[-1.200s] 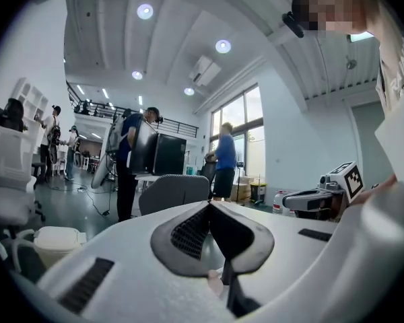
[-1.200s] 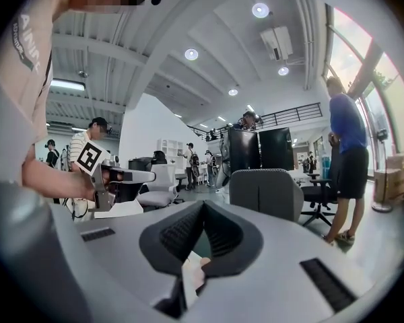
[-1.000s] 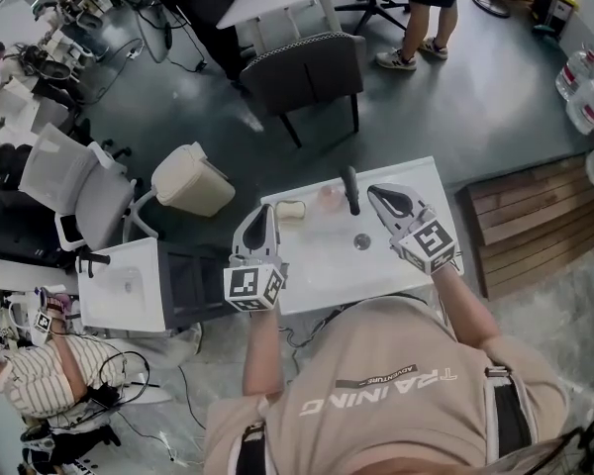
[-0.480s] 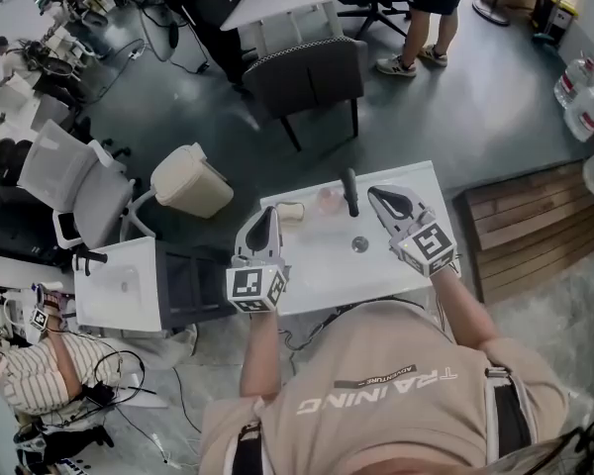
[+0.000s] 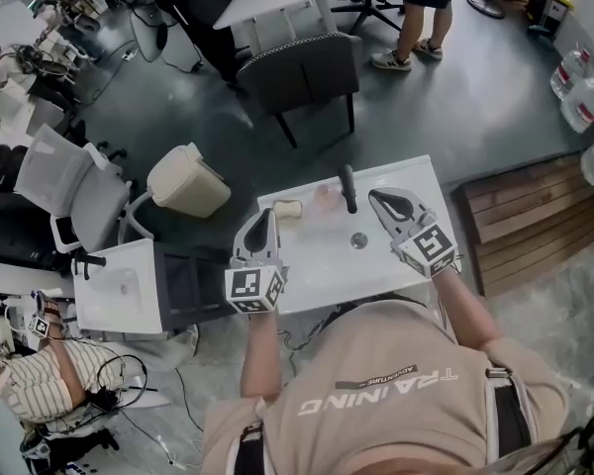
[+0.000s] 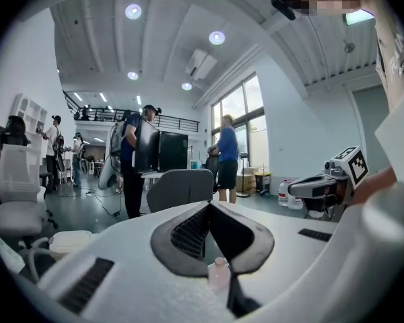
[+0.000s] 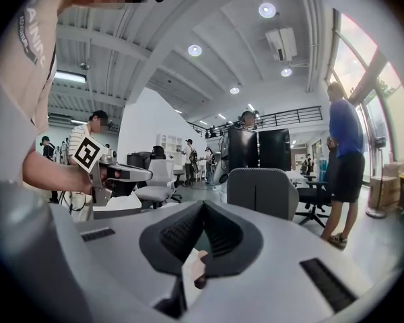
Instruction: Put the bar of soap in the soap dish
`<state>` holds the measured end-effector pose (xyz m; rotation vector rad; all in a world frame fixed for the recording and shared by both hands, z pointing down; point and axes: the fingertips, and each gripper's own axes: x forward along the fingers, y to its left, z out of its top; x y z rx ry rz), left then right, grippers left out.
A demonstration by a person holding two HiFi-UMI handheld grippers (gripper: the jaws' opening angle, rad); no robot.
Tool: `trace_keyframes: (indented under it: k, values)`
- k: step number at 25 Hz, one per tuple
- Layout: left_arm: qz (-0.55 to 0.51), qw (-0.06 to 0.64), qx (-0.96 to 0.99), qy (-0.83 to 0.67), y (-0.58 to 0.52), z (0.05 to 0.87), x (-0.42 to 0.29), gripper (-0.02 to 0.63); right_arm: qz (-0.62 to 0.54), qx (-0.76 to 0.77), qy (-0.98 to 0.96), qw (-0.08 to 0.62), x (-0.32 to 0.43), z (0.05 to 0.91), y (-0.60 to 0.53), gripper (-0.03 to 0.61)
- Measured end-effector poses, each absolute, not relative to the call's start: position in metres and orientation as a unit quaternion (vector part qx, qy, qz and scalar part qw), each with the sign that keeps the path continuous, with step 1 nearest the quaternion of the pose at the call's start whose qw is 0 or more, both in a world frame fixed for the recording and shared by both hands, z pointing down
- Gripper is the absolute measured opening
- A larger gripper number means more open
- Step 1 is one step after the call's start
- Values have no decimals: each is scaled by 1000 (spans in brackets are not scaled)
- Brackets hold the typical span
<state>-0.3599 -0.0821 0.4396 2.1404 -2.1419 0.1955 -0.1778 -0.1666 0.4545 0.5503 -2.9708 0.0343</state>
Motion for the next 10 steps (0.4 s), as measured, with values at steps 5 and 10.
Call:
trace_keyframes:
  k: [5, 10]
  values:
    - [61, 56, 709, -700, -83, 438, -357, 9, 16, 187, -980, 61, -174, 457, -167, 12]
    - [60, 53, 708, -702, -80, 436, -359, 9, 18, 185, -981, 58, -175, 458, -163, 12]
